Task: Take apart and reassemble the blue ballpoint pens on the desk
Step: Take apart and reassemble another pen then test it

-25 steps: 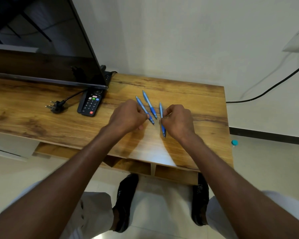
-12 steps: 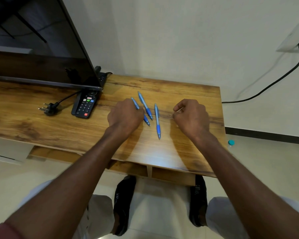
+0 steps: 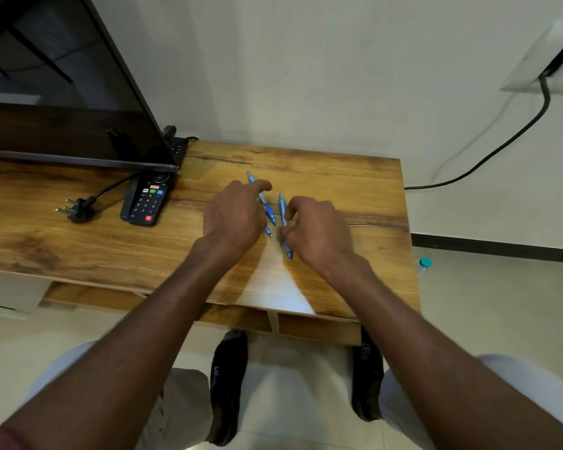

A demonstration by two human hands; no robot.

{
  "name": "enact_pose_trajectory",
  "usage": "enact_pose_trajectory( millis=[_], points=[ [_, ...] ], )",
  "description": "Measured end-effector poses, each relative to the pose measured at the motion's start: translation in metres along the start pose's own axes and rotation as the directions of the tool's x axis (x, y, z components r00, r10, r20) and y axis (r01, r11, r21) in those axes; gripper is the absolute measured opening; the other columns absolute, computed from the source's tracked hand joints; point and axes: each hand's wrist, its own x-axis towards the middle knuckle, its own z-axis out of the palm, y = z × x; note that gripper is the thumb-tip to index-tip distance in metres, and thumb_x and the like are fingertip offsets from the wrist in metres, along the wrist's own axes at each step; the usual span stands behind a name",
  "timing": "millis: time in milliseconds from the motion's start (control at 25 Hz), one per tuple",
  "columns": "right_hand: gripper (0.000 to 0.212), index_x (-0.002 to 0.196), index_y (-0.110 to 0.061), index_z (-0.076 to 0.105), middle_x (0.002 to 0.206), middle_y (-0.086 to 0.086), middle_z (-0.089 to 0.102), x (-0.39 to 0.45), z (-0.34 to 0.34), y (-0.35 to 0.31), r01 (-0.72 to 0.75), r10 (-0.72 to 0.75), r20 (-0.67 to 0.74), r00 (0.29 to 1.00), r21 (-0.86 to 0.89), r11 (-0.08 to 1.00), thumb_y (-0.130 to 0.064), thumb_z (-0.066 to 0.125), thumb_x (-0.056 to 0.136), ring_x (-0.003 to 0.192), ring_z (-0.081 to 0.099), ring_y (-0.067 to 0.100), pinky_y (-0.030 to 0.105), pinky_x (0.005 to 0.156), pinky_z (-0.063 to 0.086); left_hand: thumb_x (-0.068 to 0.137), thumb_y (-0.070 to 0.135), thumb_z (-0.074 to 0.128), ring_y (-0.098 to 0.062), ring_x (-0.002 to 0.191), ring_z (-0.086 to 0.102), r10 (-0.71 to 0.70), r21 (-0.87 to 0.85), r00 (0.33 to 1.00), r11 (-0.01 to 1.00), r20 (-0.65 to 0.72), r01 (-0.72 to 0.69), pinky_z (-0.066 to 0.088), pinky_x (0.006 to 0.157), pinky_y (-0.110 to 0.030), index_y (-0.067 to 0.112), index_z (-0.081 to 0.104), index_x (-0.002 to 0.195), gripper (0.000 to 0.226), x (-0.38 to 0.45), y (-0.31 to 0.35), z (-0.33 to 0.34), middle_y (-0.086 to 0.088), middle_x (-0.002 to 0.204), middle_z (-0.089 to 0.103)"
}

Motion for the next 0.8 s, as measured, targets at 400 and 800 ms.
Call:
enact_pose_trajectory(
  millis=[400,800],
  points=[
    [0.017,0.092,-0.021,0.070,0.084,0.005,0.075,0.009,-0.012,0.006,-0.184,0.171,0.073,0.983,0.265,0.946,-0.018,0.082,0.081,0.076,0.075,0.026,0.042,0.071,0.064,0.103,0.034,0.063,-0.024,0.110,0.063,0.113,-0.028,0.993,0.993,0.025,-0.112,0.047,0.077,-0.034,0.030,0.063,0.140,0.037,0.005,-0.003,0.009,-0.008,0.132,0.060],
    [0.010,0.095,-0.015,0.076,0.087,0.011,0.079,0.022,-0.058,0.042,-0.307,0.433,-0.016,0.901,0.683,0.663,-0.009,0.077,0.087,0.064,0.076,0.019,0.039,0.066,0.066,0.099,0.035,0.068,-0.024,0.109,0.057,0.335,-0.079,0.942,0.939,-0.005,-0.334,0.051,0.081,-0.040,0.021,0.071,0.123,0.028,-0.016,0.053,0.033,-0.003,0.117,0.061]
  ],
)
